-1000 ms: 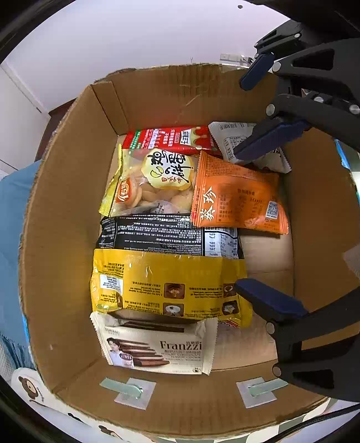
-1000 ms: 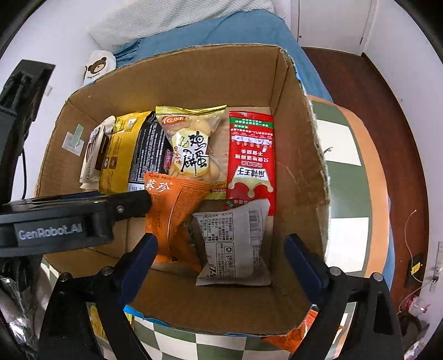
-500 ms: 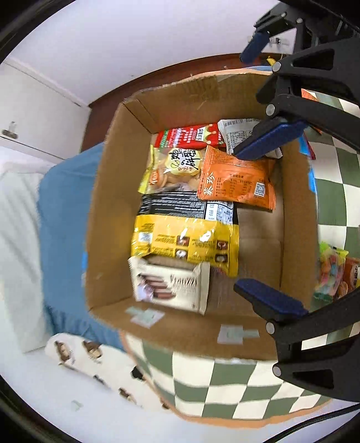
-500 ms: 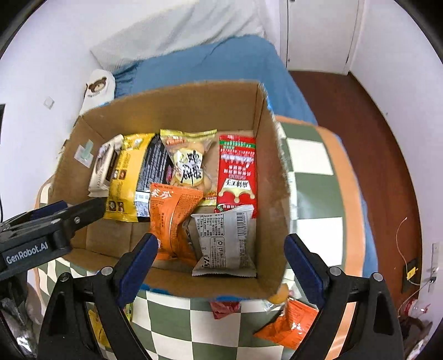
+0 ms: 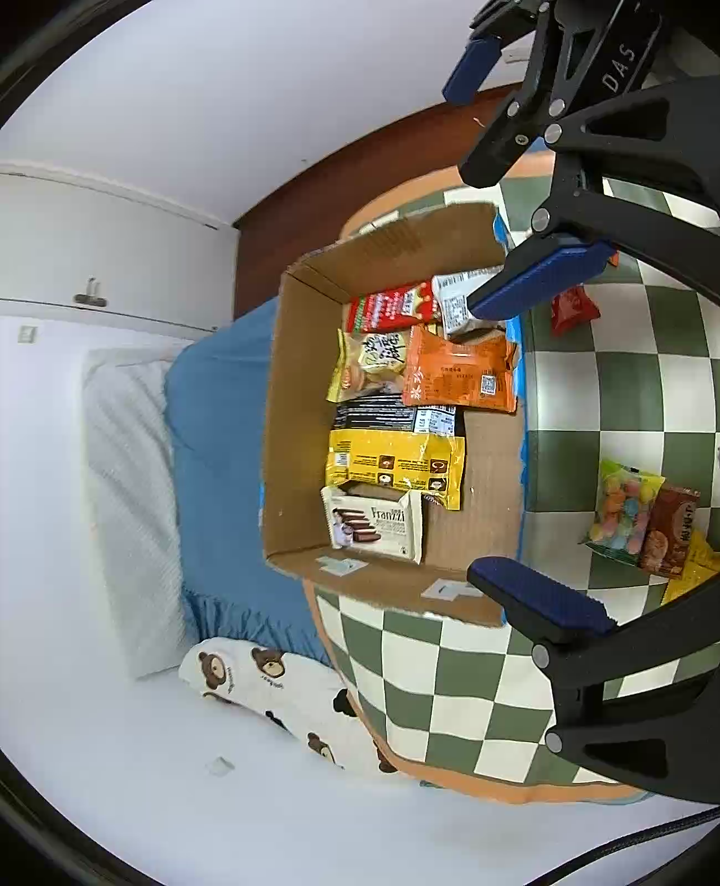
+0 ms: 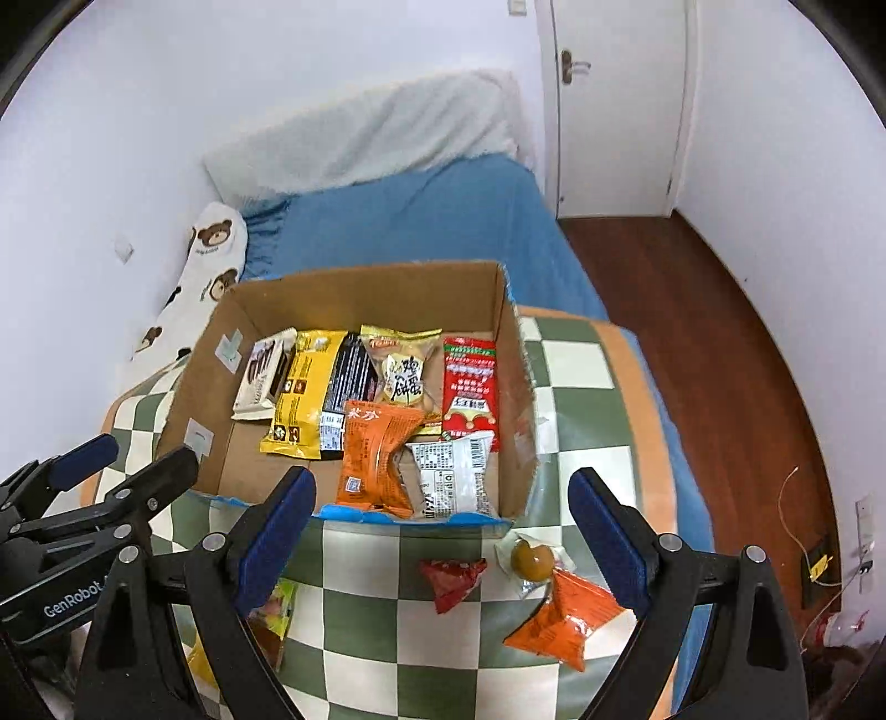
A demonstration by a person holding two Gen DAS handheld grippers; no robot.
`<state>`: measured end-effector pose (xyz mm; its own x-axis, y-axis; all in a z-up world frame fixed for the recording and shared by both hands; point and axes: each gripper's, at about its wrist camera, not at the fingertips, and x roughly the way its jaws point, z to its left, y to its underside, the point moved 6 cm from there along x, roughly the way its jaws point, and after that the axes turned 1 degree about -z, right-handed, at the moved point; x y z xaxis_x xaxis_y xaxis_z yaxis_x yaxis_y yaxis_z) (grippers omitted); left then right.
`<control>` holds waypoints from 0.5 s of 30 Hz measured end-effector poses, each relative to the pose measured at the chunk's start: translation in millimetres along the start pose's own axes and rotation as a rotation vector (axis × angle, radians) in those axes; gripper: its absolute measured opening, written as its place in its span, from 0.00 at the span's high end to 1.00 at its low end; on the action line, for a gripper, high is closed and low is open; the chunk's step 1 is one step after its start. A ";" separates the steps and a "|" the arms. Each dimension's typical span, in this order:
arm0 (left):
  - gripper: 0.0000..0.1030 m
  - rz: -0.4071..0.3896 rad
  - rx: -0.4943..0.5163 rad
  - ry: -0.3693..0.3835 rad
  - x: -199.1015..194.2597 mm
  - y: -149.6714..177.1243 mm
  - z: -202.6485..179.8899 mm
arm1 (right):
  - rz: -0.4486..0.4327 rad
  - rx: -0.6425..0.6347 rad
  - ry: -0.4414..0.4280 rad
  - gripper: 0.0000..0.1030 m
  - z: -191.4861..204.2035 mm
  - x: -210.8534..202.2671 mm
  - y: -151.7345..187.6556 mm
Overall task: Organize snacks
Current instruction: 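Carry both packets into the box, open both tools, withdraw, then grasp yellow bag with left tool while right tool grasps candy bag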
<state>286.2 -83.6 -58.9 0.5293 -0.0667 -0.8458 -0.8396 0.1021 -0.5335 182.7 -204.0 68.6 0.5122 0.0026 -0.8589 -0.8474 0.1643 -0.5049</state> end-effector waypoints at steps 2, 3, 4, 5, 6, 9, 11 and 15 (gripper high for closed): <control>0.15 -0.015 -0.006 -0.003 -10.1 3.0 1.7 | -0.012 0.010 -0.004 0.08 1.6 -11.0 4.0; 0.15 -0.018 -0.012 0.000 -14.6 5.4 3.8 | -0.014 0.016 -0.013 0.07 3.2 -17.0 6.9; 0.15 -0.020 -0.023 0.004 -19.3 8.7 7.9 | -0.012 0.018 -0.026 0.06 5.7 -21.7 10.9; 0.15 -0.018 -0.030 -0.001 -22.6 12.6 12.9 | -0.010 0.024 -0.038 0.06 7.2 -25.5 15.0; 0.15 -0.015 -0.033 -0.007 -24.3 15.9 17.0 | -0.006 0.035 -0.052 0.06 8.4 -27.3 19.0; 0.15 0.010 -0.058 -0.045 -24.9 33.7 42.2 | 0.048 0.068 -0.111 0.06 15.0 -20.4 39.5; 0.15 0.040 -0.076 -0.095 -20.7 51.7 66.4 | 0.112 0.096 -0.165 0.06 21.5 -6.6 59.8; 0.15 0.146 -0.111 -0.187 -0.9 97.5 112.4 | 0.260 0.132 -0.261 0.10 46.3 33.9 110.8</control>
<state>217.5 38.0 -110.3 0.4060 0.1266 -0.9051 -0.9116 -0.0132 -0.4108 112.7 -140.0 -12.5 0.3151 0.3093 -0.8973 -0.9372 0.2502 -0.2428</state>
